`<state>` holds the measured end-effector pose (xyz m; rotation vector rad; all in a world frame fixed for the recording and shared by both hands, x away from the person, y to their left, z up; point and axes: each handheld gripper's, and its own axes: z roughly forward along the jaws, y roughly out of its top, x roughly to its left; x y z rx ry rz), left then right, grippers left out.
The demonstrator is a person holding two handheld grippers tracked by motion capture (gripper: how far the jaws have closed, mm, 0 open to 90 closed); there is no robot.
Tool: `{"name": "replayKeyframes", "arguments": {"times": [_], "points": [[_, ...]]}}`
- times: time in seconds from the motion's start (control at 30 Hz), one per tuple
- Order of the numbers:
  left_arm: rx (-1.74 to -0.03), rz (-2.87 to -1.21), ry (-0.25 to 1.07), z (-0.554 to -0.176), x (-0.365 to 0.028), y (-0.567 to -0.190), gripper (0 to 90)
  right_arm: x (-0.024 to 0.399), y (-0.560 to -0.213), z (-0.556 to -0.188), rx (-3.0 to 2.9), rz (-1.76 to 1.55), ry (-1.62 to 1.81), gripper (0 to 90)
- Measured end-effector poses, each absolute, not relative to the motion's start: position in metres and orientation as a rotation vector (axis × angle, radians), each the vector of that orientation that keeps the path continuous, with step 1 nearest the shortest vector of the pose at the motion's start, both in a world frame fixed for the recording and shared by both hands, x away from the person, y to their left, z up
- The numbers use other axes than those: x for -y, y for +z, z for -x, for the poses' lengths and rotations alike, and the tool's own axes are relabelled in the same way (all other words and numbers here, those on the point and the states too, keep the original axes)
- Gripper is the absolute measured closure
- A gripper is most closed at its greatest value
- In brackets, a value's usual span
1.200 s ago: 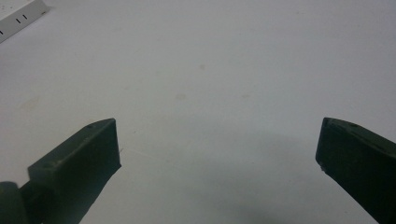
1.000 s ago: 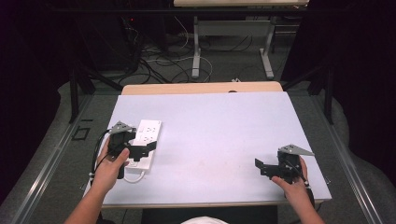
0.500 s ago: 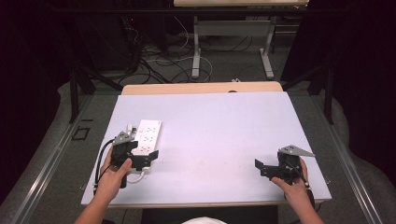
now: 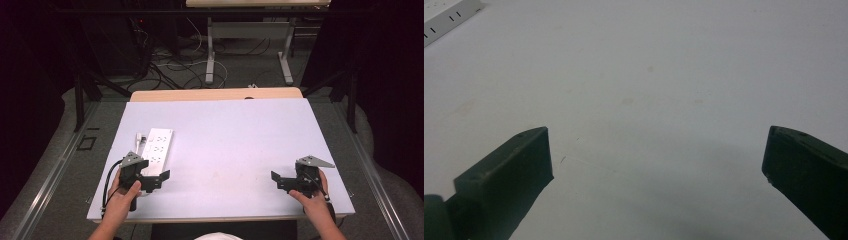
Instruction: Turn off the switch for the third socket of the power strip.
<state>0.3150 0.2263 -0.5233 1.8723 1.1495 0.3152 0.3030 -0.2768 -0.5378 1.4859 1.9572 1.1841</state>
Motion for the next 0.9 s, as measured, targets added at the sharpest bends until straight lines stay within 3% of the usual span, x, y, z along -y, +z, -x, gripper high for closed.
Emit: {"name": "replayKeyframes", "arguments": {"times": [0.9], "points": [[-1.163,-1.873,0.294,-0.315,-0.229,-0.540,5.6,0.274,-0.539,-0.303,-1.968,-1.485,1.194,0.0]]}}
